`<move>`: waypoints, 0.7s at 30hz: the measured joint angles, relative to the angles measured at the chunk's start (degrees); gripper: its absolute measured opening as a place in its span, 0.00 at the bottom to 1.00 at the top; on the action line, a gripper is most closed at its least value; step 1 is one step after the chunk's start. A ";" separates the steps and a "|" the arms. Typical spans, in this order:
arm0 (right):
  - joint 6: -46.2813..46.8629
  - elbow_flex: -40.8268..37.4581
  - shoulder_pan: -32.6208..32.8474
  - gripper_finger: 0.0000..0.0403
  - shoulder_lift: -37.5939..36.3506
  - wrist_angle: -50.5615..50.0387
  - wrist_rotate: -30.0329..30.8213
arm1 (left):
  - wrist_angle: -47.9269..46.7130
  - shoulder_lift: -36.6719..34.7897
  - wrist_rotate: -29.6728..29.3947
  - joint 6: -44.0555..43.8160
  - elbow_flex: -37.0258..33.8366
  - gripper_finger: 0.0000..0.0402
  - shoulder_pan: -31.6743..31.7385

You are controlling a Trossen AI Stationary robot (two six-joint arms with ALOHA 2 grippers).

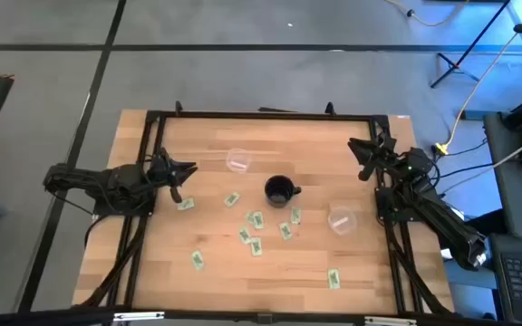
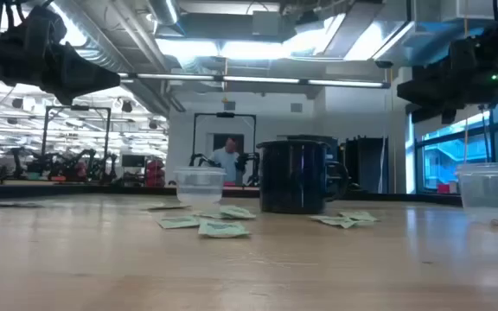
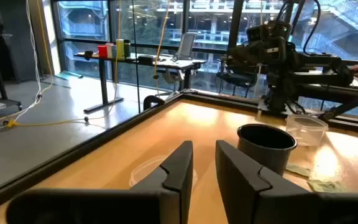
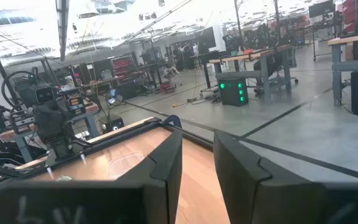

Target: Pick and place items into bin

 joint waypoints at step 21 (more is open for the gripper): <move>-0.03 0.00 0.02 0.24 -0.01 0.00 0.00 | 0.00 0.02 0.02 0.00 0.00 0.17 0.00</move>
